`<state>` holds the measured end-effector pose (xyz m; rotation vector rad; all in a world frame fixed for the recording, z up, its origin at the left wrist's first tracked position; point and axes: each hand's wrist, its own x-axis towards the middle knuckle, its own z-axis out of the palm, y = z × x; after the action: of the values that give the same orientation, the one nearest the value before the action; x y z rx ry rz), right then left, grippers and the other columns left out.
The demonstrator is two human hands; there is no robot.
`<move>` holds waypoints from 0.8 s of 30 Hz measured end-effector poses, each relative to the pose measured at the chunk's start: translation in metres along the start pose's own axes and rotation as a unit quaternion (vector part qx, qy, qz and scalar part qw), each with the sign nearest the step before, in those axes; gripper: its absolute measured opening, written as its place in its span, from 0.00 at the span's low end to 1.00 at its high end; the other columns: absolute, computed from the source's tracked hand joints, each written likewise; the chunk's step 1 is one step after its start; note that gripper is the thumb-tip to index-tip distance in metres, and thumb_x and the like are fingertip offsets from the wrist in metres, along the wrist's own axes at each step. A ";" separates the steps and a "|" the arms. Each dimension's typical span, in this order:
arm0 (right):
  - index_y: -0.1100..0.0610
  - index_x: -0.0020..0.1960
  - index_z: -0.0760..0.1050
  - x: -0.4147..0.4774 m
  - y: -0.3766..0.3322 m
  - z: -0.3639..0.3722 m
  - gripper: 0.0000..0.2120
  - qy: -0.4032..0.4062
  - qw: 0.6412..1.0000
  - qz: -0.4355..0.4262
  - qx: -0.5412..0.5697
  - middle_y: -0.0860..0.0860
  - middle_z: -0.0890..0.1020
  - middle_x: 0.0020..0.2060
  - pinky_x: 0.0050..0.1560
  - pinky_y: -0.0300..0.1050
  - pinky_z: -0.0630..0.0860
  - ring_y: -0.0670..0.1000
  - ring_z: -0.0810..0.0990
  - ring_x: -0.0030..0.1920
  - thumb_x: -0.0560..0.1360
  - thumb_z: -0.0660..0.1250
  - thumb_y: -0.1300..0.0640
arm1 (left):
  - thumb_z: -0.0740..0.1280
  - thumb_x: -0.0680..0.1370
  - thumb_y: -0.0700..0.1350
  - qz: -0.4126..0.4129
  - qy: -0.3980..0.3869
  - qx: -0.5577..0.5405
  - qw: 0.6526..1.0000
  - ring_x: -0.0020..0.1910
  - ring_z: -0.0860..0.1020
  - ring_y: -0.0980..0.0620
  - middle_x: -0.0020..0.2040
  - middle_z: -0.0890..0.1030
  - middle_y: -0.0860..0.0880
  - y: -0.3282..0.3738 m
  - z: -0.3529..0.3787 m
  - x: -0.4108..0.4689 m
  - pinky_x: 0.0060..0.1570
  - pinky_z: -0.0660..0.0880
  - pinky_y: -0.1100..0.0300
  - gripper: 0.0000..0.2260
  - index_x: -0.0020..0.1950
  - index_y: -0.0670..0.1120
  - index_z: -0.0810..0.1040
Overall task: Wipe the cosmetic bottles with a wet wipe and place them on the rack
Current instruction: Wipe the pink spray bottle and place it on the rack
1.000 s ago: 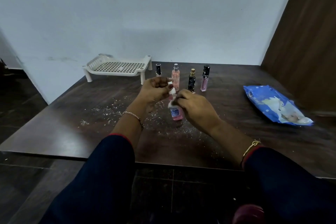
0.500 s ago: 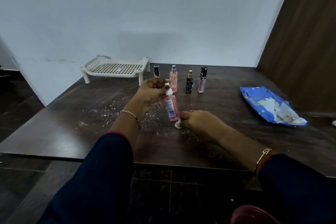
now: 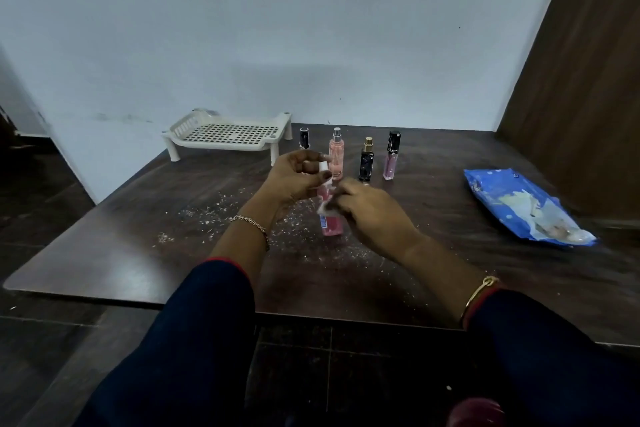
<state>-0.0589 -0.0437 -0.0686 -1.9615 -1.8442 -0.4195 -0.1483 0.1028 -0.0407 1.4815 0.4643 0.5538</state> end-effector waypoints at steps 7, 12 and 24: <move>0.57 0.51 0.80 -0.023 -0.003 0.005 0.14 -0.077 0.987 -0.088 -0.111 0.52 0.80 0.49 0.32 0.44 0.77 0.53 0.80 0.39 0.66 0.73 0.66 | 0.69 0.72 0.30 0.011 -0.002 0.015 1.000 0.35 0.82 0.58 0.37 0.81 0.50 0.001 0.002 -0.002 0.35 0.81 0.59 0.11 0.52 0.40 0.79; 0.58 0.53 0.80 -0.021 -0.001 -0.004 0.13 -0.120 0.978 -0.112 -0.131 0.53 0.79 0.51 0.36 0.46 0.79 0.54 0.80 0.40 0.69 0.72 0.66 | 0.68 0.72 0.29 0.008 0.014 0.025 1.000 0.33 0.82 0.59 0.40 0.77 0.46 0.005 0.007 -0.002 0.33 0.81 0.59 0.11 0.53 0.38 0.78; 0.59 0.47 0.79 -0.011 -0.007 -0.001 0.11 -0.075 0.979 -0.116 -0.149 0.54 0.79 0.50 0.29 0.46 0.76 0.54 0.78 0.39 0.66 0.72 0.67 | 0.70 0.71 0.31 0.010 0.026 0.080 0.996 0.33 0.81 0.59 0.39 0.79 0.47 0.004 0.006 0.003 0.33 0.81 0.60 0.11 0.53 0.39 0.78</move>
<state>-0.0662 -0.0529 -0.0727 -2.0178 -2.2283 -0.6703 -0.1422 0.1002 -0.0367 1.6293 0.5455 0.5840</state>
